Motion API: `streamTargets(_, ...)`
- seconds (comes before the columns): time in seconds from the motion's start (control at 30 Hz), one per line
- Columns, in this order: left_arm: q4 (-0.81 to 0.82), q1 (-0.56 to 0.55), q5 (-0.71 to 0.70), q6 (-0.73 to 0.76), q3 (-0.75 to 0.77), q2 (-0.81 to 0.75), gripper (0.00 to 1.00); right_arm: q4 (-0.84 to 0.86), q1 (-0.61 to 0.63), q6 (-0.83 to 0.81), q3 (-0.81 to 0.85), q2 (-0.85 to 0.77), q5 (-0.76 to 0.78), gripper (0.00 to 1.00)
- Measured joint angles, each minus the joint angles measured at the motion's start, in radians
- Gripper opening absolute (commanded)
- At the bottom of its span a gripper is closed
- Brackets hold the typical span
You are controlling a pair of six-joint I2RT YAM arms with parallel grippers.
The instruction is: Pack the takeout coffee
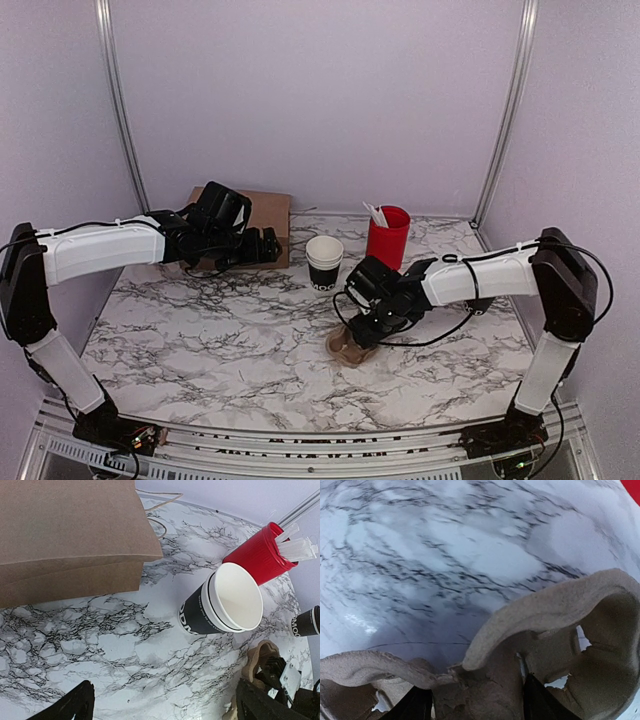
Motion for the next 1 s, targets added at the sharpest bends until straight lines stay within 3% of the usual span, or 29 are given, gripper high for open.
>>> streamTargets(0.23,0.0,0.0,0.01,0.001,0.01,0.013,0.99,-0.036,-0.139,0.133,-0.145,-0.127,0.025,0.61)
streamTargets(0.43,0.0,0.0,0.02,0.006,0.038,0.023,0.99,-0.049,-0.178,0.215,-0.233,-0.22,0.04,0.66)
streamTargets(0.73,-0.023,0.0,0.017,0.044,0.153,0.058,0.99,-0.046,-0.179,0.238,-0.21,-0.313,0.055,0.74)
streamTargets(1.0,-0.119,0.0,-0.092,0.136,0.377,0.177,0.99,-0.049,-0.179,0.237,-0.182,-0.364,0.066,0.77)
